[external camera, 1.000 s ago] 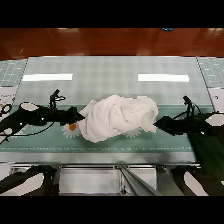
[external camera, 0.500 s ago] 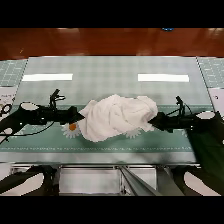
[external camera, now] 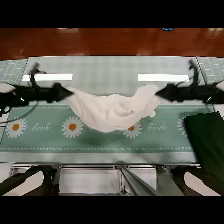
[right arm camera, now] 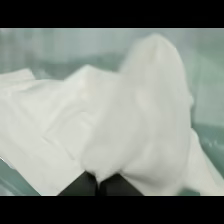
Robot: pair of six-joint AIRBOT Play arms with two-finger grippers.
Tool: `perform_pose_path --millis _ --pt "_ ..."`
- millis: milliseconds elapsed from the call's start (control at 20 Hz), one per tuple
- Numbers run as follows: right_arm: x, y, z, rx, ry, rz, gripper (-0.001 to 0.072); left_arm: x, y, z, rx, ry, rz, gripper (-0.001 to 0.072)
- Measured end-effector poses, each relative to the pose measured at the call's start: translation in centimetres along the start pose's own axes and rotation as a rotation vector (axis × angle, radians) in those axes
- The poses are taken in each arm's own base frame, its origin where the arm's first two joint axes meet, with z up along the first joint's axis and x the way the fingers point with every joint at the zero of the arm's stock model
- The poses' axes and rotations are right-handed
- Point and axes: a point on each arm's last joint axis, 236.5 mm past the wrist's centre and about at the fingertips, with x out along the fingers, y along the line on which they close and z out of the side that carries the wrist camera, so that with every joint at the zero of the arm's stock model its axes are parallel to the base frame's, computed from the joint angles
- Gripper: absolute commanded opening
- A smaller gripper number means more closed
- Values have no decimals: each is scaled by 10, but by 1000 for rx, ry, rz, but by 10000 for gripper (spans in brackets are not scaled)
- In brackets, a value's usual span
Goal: Fold the shirts.
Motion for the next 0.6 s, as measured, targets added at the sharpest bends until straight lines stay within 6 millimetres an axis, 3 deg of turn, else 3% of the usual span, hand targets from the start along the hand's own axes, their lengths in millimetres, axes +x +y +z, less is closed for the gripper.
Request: perform_pose_path --millis 150,300,450,600 --pt "-70 77 77 -199 -193 -5 23 -65 -77 76 163 -171 -56 19" --pt "-143 147 106 -372 -339 -26 23 -143 -170 114 367 -328 -98 19" --pt "-210 204 98 -514 -473 -57 23 -217 -251 113 554 -484 -112 18" --pt "-259 237 71 -608 -569 -107 23 -277 -308 86 699 -625 -93 18"
